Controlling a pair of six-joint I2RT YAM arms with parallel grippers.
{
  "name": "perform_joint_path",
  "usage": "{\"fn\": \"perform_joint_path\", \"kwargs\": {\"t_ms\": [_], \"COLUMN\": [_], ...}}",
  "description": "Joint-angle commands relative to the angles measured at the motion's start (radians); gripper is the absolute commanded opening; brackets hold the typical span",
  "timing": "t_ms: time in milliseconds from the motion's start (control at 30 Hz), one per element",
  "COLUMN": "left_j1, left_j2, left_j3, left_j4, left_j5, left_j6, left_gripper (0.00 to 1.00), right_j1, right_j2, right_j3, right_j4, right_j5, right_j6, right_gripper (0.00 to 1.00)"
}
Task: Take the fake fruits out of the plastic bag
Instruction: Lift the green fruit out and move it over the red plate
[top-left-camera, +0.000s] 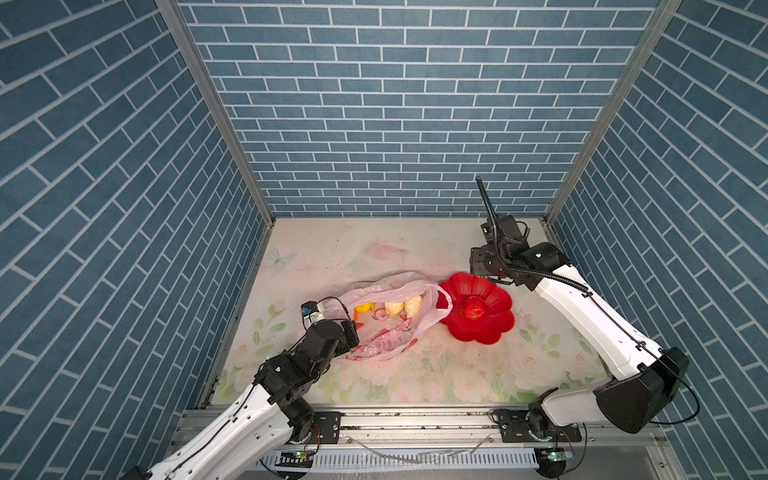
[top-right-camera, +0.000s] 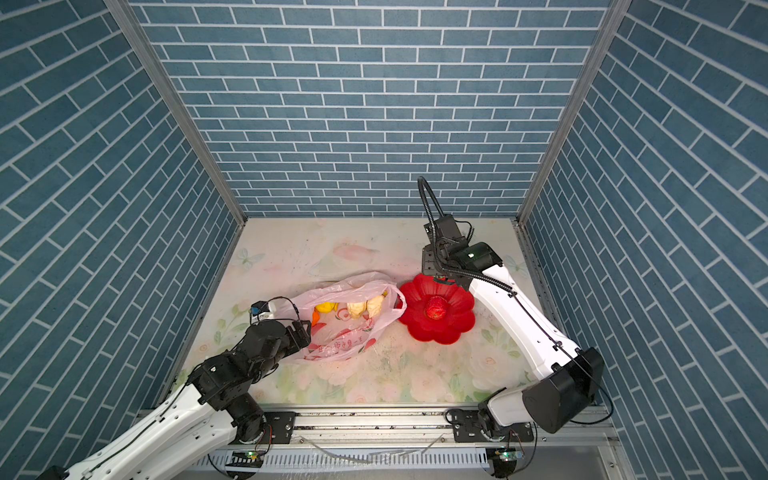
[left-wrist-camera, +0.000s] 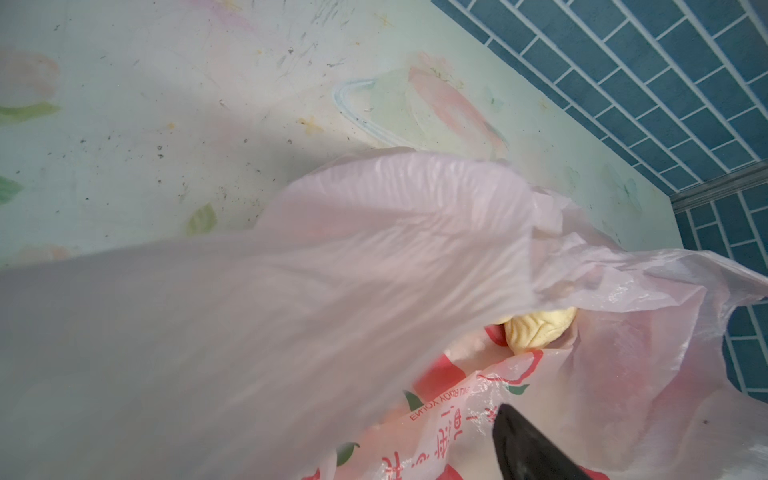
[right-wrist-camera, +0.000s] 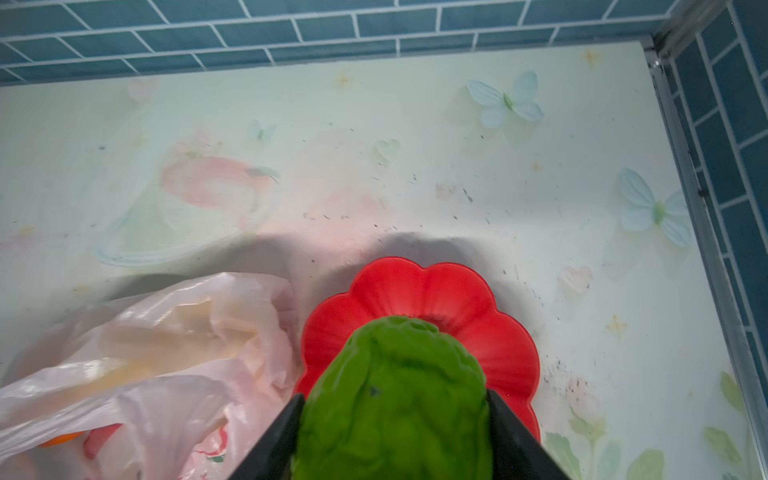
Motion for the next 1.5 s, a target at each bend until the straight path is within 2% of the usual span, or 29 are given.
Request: {"fn": "perform_joint_path", "kwargs": {"t_ms": [0,200,467,1100,1300,1467], "left_j1": [0.005,0.005,0.005,0.005,0.005,0.005], "left_j2": [0.024,0.121,0.165,0.178,0.177,0.173], "left_j3": [0.042,0.076,0.096,0.113,0.109,0.107], "left_j4": [0.047,0.081,0.082,0.076,0.079,0.082], "left_j5": [0.026,0.082,0.105,0.107,0.11,0.113], "left_j6": [0.077,0.111,0.116,0.115,0.112,0.112], "left_gripper": [0.9,0.91,0.9,0.91,0.9,0.9], "right_j1": [-0.056,-0.124,-0.166,-0.171,-0.171,-0.17], "right_j2": [-0.051,-0.072,-0.032,0.132,0.168,0.184], "right_j3": [-0.103,-0.264,-0.399,-0.465,-0.466,-0.475], "right_j4": [0.007,0.071,0.175,0.304,0.311,0.315], "right_j5": [-0.028,-0.074,-0.109,-0.17,-0.174,-0.173], "right_j6": [0.009,0.036,0.053,0.049,0.046,0.049], "right_gripper": [0.28,0.28,0.28,0.29,0.37,0.5]}}
